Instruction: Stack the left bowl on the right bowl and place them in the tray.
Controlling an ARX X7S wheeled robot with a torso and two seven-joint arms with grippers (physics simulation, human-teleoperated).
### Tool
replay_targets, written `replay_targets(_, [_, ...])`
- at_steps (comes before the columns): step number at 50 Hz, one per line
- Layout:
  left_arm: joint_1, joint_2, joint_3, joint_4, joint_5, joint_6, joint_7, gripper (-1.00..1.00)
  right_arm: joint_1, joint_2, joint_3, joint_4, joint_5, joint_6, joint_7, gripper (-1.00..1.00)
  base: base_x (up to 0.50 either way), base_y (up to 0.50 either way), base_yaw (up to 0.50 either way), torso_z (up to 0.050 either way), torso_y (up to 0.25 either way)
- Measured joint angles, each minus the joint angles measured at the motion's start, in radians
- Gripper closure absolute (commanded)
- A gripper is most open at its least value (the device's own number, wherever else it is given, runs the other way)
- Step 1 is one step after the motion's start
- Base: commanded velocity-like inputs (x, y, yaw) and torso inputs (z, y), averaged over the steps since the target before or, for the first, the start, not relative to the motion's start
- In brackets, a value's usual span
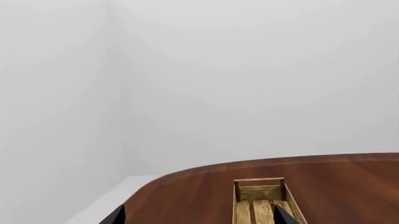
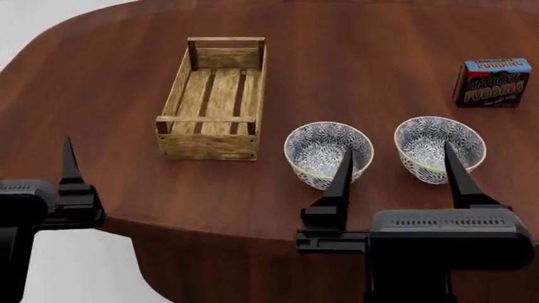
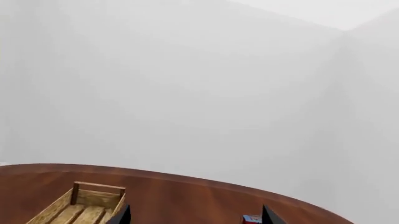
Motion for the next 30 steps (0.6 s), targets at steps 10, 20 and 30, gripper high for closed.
replay_targets(10, [-0.005, -0.007, 0.006, -0.008, -0.009, 0.009, 0.001, -1.00, 0.019, -0.001, 0.002, 0.016, 0.025, -0.020, -0.005, -1.00, 0.50, 0.04, 0.00, 0.000, 0.000])
replay_targets(20, [-0.004, -0.017, 0.019, -0.016, -0.011, 0.021, 0.001, -1.00, 0.018, 0.003, 0.004, 0.037, 0.041, -0.044, -0.005, -1.00, 0.50, 0.00, 0.00, 0.000, 0.002])
replay_targets(30, [-0.002, -0.025, 0.020, -0.015, -0.019, 0.025, -0.001, -1.00, 0.012, 0.005, 0.009, 0.046, 0.062, -0.061, -0.006, -1.00, 0.50, 0.00, 0.00, 0.000, 0.000])
